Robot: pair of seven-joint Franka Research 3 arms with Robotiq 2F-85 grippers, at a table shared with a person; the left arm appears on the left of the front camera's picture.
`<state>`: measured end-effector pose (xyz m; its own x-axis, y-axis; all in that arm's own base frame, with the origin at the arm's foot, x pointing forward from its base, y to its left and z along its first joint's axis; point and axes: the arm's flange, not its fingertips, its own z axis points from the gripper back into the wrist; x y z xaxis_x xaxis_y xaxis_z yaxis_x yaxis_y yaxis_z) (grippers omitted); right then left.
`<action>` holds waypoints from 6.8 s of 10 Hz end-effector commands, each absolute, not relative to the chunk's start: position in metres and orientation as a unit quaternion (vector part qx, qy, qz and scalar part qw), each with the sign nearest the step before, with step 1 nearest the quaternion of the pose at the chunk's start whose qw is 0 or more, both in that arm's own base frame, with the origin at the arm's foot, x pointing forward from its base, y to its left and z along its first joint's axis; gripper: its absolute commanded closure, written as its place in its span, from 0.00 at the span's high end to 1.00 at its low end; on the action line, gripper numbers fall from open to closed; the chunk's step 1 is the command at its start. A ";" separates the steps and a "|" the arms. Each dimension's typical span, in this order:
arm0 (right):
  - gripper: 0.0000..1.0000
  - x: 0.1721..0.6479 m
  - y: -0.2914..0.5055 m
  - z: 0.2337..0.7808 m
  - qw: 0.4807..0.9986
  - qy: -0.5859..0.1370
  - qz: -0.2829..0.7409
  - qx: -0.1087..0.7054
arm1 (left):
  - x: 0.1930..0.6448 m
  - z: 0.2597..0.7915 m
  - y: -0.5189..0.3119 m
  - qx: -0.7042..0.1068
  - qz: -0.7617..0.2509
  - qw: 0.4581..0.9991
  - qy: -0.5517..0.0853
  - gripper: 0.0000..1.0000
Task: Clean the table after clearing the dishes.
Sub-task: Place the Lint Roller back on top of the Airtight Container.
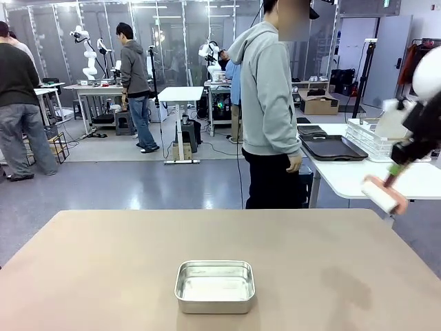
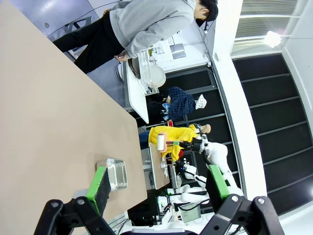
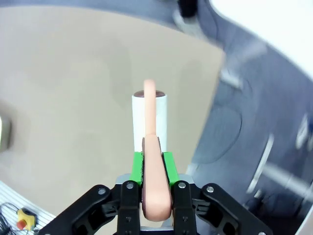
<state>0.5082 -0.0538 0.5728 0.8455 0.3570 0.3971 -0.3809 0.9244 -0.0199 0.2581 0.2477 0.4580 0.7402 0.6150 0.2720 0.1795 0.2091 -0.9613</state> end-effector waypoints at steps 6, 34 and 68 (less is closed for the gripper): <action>0.21 0.438 0.236 0.614 0.712 -0.208 0.668 0.056 | 0.257 0.461 0.249 -0.613 0.148 0.702 -0.331 1.00; 0.21 0.448 0.408 0.449 0.698 -0.029 0.711 0.080 | 0.257 0.461 0.249 -0.613 0.148 0.702 -0.331 1.00; 1.00 0.470 0.399 0.444 0.707 -0.044 0.703 0.060 | 0.257 0.461 0.249 -0.613 0.148 0.702 -0.331 1.00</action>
